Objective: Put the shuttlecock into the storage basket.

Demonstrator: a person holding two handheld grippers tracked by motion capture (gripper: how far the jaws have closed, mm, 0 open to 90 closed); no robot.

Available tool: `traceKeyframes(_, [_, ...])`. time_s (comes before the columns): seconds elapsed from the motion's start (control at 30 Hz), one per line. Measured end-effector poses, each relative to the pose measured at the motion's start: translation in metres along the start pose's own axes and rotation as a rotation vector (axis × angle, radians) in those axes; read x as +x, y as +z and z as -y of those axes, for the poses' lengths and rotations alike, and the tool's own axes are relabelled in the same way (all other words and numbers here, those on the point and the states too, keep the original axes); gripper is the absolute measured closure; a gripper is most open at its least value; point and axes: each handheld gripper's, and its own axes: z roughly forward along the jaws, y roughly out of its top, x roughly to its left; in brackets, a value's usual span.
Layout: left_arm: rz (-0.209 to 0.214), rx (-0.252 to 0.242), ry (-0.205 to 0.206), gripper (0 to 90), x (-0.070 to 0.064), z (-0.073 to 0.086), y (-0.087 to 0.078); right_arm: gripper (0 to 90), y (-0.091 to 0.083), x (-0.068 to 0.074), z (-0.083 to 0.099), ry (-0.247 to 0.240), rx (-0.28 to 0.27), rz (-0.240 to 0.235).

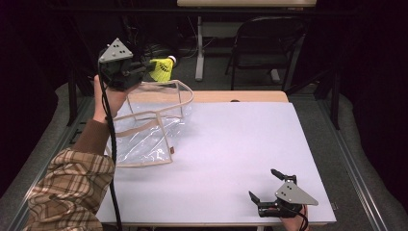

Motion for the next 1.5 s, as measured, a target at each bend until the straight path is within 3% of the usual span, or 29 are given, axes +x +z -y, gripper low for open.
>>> traceKeyframes(0.6, [-0.040,0.014,-0.024,89.7,0.014,0.012,-0.013,0.0,0.000,0.000,0.000,0.000,0.006,0.000])
traceKeyframes(1.5, [-0.072,0.079,-0.014,89.7,0.025,0.025,-0.026,0.0,0.001,0.001,0.000,0.005,0.005,-0.002])
